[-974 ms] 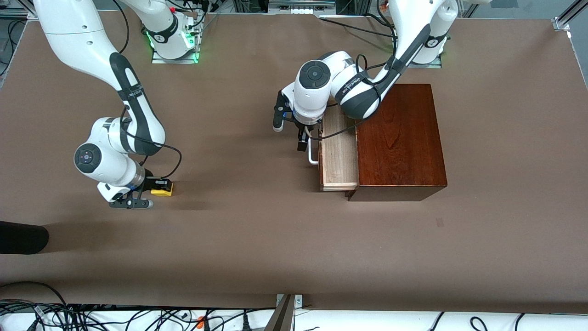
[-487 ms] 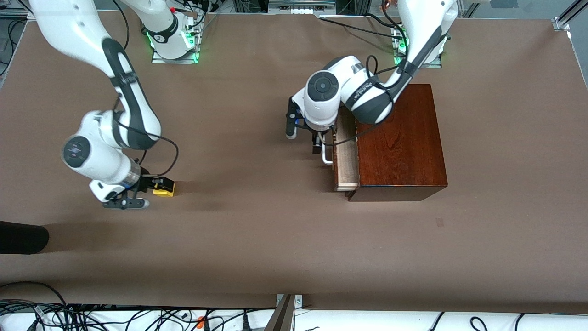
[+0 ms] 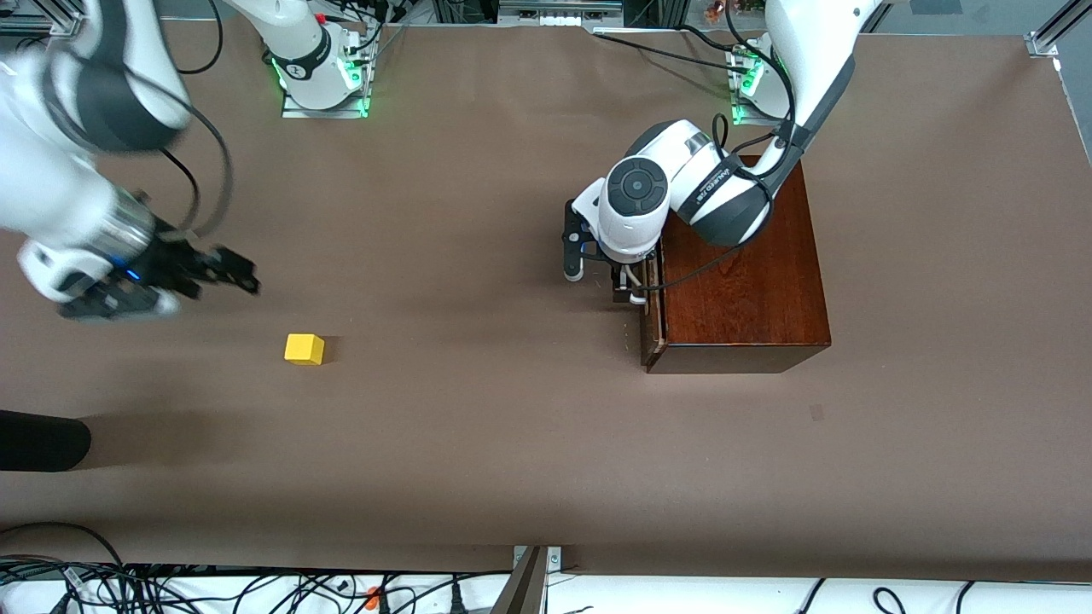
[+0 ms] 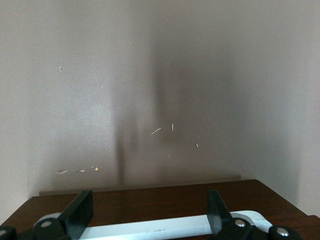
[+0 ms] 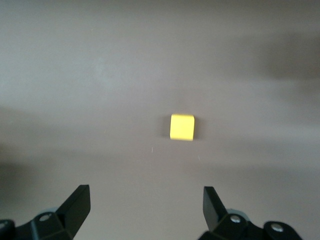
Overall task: Open drawer, take yellow block, close drawer
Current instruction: 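Release the cube on the table while the left gripper pushes the drawer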
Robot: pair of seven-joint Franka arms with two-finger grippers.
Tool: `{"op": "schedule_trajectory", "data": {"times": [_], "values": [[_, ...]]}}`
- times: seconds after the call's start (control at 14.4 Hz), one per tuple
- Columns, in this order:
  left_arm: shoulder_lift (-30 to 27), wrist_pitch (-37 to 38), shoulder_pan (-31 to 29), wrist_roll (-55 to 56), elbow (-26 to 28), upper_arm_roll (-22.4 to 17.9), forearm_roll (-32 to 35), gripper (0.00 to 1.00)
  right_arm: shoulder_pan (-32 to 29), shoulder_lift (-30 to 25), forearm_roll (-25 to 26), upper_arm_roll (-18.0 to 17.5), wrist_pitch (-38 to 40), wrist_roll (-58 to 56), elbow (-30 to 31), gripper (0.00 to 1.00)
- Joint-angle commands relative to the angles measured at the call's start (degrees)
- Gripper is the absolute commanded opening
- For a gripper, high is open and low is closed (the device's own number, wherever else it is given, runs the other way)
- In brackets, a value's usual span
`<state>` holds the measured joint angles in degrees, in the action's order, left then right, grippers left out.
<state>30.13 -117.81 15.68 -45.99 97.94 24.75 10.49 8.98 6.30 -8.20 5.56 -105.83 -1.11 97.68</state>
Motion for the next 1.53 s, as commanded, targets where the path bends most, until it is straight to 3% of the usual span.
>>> {"op": "schedule_trajectory", "data": {"times": [0.0,0.21,0.63,0.9,1.11,1.25,1.46], "values": [[-1.7,1.1,-0.9,-1.7,0.8,-0.4,1.6,1.0,-1.6,0.7,3.9,-0.5,8.5,-1.9,-7.7,1.0],[-2.1,1.8,-0.9,-1.6,0.7,-0.4,1.6,1.0,-1.5,-0.1,4.6,-0.3,15.1,-2.1,-11.3,1.0],[-2.5,2.1,-0.9,-1.6,0.7,-0.3,1.5,1.0,-1.5,-0.9,7.8,-0.6,14.8,-4.3,-11.9,1.0],[-8.0,3.5,-0.7,3.8,0.3,0.0,0.4,1.0,-1.5,-0.4,7.9,-0.5,15.0,-3.7,-13.2,1.0],[-13.6,15.5,-0.9,16.5,-3.2,-0.1,-2.4,1.0,-1.6,-0.1,7.3,-0.3,14.9,-3.5,-13.1,1.0],[-13.6,26.3,-1.4,24.1,-10.0,-0.7,-4.5,1.0,-1.6,-0.2,7.3,-0.1,15.7,-4.1,-13.0,1.0],[-13.7,35.1,-5.3,31.3,-16.5,-1.0,-4.3,1.0,-1.5,-0.5,7.2,-0.6,16.0,-4.2,-12.6,1.0]]}}
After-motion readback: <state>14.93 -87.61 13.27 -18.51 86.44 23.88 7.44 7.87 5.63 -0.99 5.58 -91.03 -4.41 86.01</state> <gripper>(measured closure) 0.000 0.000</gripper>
